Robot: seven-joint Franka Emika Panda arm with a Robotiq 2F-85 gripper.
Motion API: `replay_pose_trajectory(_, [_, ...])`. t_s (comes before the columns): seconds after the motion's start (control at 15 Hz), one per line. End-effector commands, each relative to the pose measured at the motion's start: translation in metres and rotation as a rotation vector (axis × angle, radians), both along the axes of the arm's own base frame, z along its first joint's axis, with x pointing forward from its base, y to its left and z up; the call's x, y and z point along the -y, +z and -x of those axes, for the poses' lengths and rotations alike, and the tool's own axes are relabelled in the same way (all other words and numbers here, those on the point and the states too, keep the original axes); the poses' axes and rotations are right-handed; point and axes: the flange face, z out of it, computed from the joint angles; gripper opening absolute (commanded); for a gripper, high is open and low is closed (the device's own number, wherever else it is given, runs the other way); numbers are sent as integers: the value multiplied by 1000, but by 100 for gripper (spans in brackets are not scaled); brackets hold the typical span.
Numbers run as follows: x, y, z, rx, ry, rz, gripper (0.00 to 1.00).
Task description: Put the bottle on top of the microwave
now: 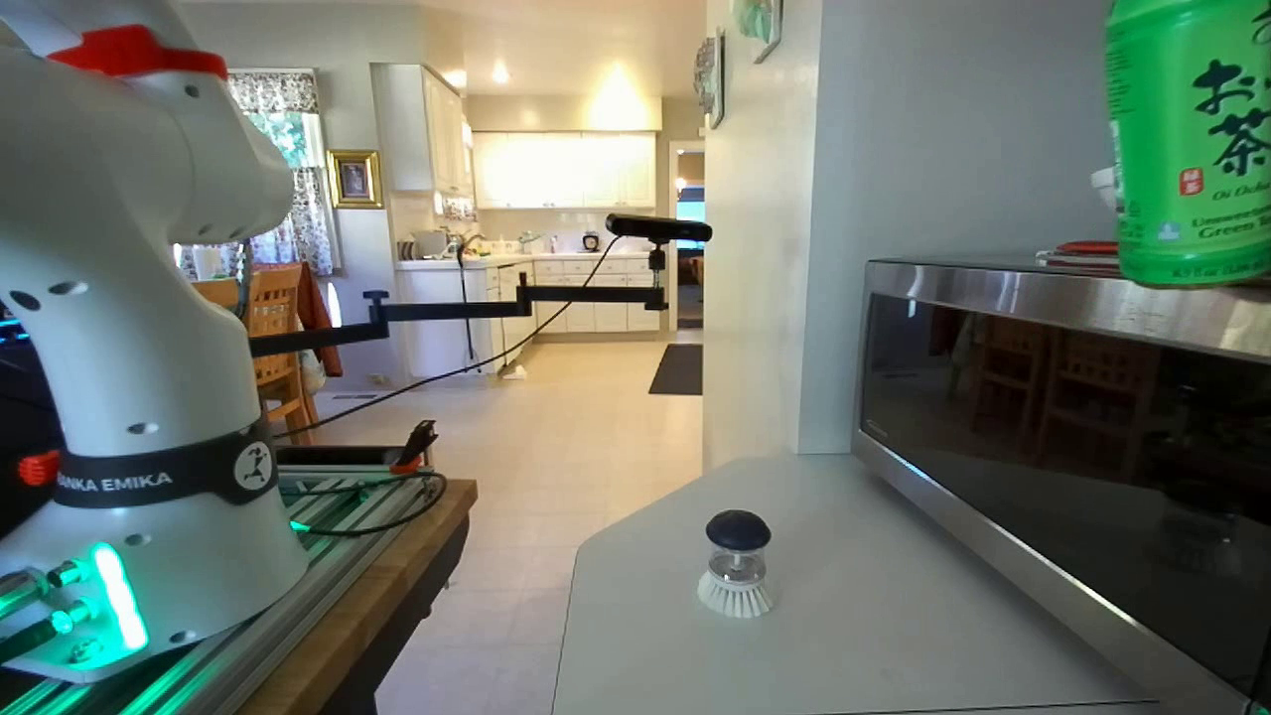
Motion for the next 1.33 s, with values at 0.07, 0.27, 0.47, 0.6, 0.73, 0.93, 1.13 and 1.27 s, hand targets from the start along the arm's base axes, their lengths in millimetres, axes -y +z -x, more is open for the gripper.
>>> replay_pose_trajectory(0.07, [8,24,-28,21,30,-3,9])
replay_pose_trajectory(0.27, [12,29,-43,-1,30,-16,9])
replay_pose_trajectory(0.47, [18,20,-56,-43,29,-33,9])
replay_pose_trajectory(0.6, [20,13,-64,-67,27,-28,9])
replay_pose_trajectory(0.73, [23,7,-73,-77,25,-23,9])
replay_pose_trajectory(0.93, [24,5,-82,-80,28,-21,9])
replay_pose_trajectory(1.13, [22,4,-89,-84,33,-17,9])
replay_pose_trajectory(1.27, [21,3,-95,-79,34,-12,9])
